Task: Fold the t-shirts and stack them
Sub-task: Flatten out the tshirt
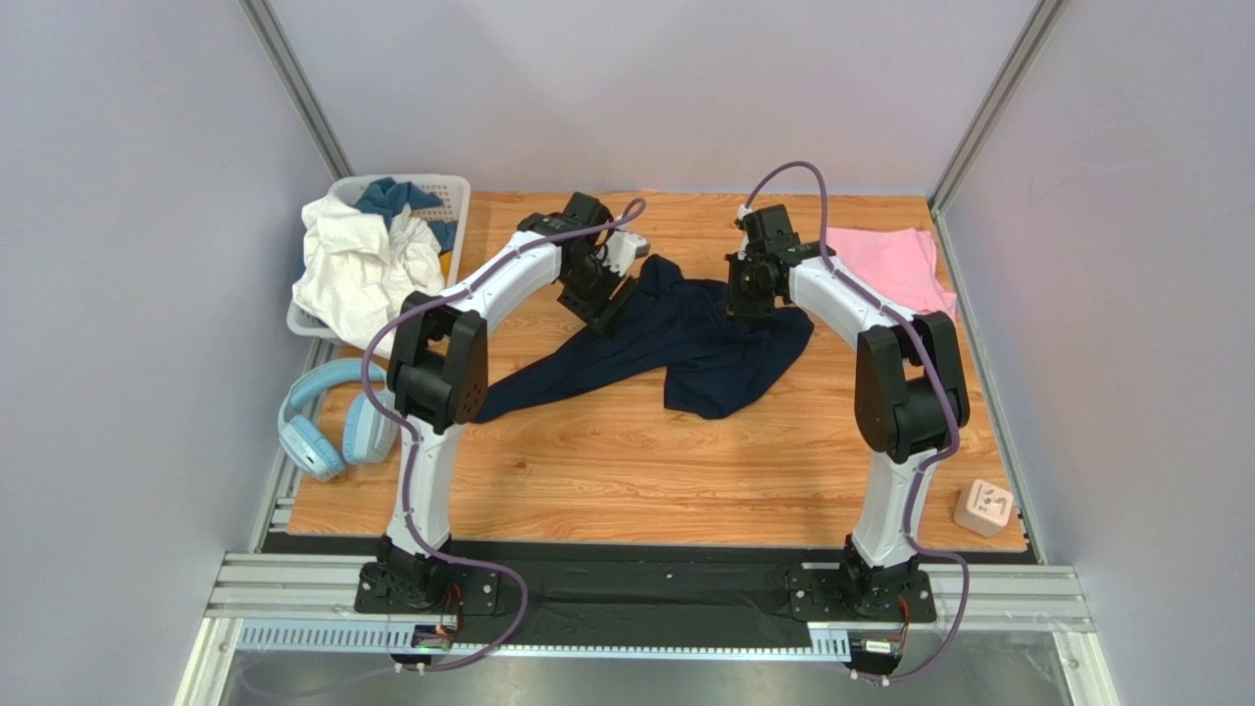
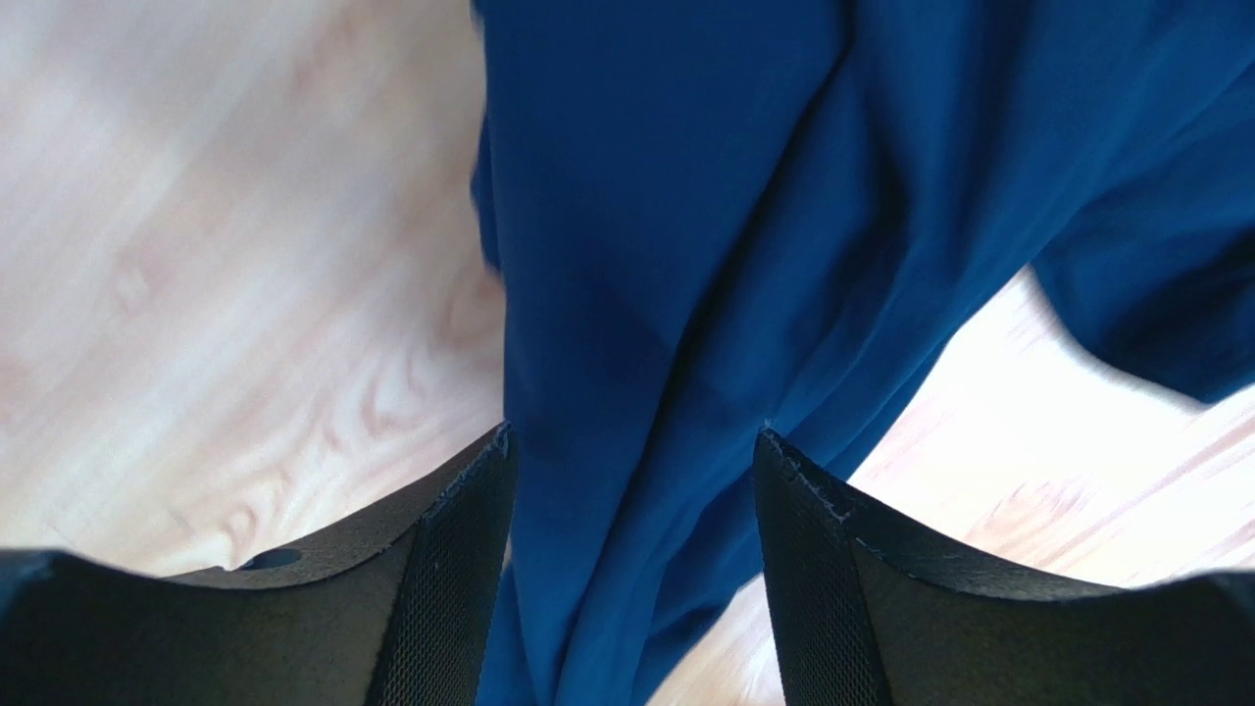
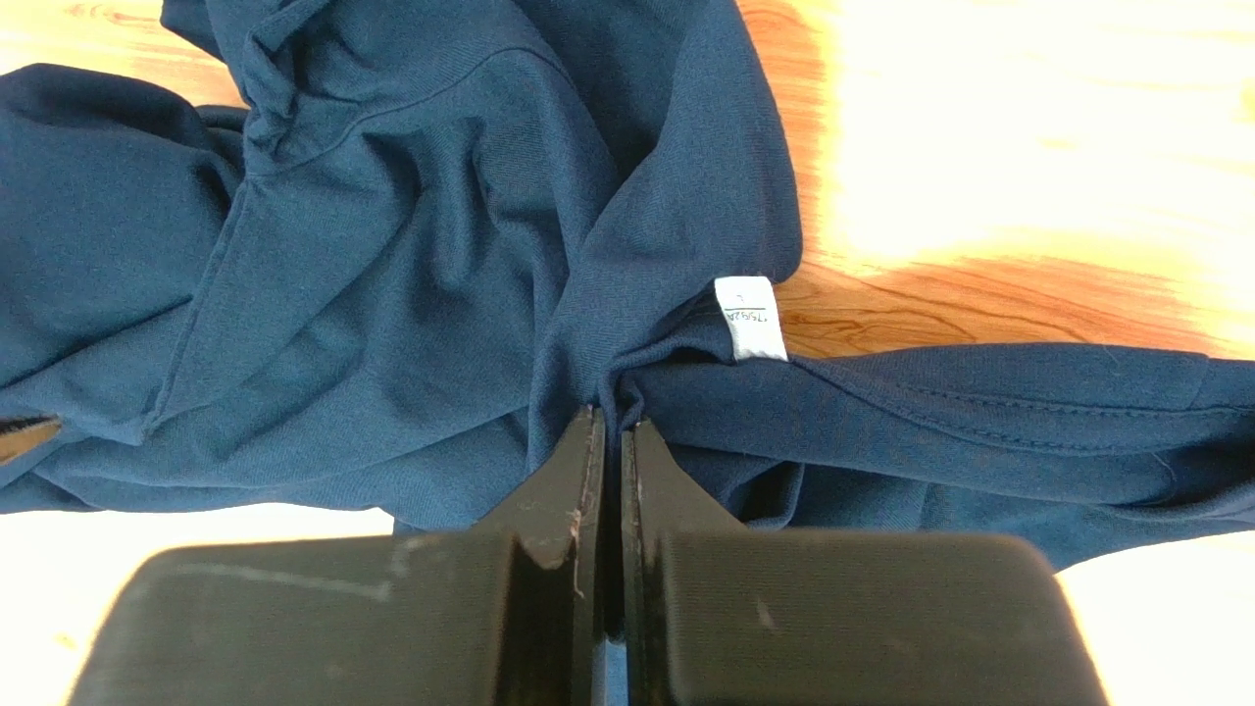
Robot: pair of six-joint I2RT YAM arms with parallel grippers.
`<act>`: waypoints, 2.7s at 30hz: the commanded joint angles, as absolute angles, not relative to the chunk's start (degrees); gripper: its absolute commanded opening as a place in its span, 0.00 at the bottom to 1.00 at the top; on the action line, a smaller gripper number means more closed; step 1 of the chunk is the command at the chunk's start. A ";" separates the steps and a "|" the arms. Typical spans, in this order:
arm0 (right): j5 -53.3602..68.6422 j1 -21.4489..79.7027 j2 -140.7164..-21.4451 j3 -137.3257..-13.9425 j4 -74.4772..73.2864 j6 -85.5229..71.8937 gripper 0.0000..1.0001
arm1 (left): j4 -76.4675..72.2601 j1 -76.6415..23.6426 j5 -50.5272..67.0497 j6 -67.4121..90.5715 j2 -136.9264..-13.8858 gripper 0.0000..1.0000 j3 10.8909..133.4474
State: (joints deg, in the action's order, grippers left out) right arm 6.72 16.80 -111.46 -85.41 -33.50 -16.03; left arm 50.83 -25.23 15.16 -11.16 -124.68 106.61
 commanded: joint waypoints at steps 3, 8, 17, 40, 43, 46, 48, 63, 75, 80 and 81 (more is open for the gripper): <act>8.61 16.96 -111.09 -84.11 -30.50 -16.70 0.00 | 51.50 -25.66 16.26 -8.70 -128.75 0.66 117.59; 8.96 16.96 -111.18 -83.58 -30.15 -16.44 0.00 | 51.33 -25.66 16.08 -8.09 -131.04 0.66 119.18; 9.05 16.96 -110.92 -83.85 -29.97 -16.43 0.00 | 51.42 -25.66 18.89 -7.03 -132.54 0.61 118.30; 3.78 16.88 -90.98 -85.87 -32.08 -14.15 0.00 | 60.02 -18.54 13.80 -11.60 -109.90 0.00 127.08; 4.39 16.79 -83.45 -86.66 -32.96 -14.50 0.00 | 63.97 -18.54 15.11 -12.83 -103.74 0.00 128.32; 5.18 16.88 -74.93 -86.31 -33.84 -14.68 0.00 | 68.97 -18.54 17.48 -14.41 -97.76 0.00 128.06; 5.71 16.88 -70.77 -85.96 -34.71 -14.68 0.00 | 71.71 -18.54 18.98 -15.46 -94.76 0.00 127.79; 3.35 16.96 -53.69 -81.91 -42.63 -14.06 0.00 | 70.24 -18.63 17.14 -17.58 -77.51 0.00 106.36; 2.90 14.41 -72.76 -97.28 -38.94 -11.69 0.00 | 81.02 -18.63 8.88 -18.19 -118.01 0.00 162.86; 4.30 14.41 -74.10 -99.68 -39.55 -12.83 0.00 | 70.06 -18.90 9.83 -20.12 -104.26 0.00 136.20; 4.83 14.41 -73.05 -97.23 -39.64 -13.88 0.00 | 68.74 -18.90 10.45 -21.00 -100.41 0.00 128.23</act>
State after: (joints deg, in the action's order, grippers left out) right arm 3.57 14.70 -76.25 -96.62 -42.15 -13.21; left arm 71.46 -18.70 9.98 -17.87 -115.50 142.02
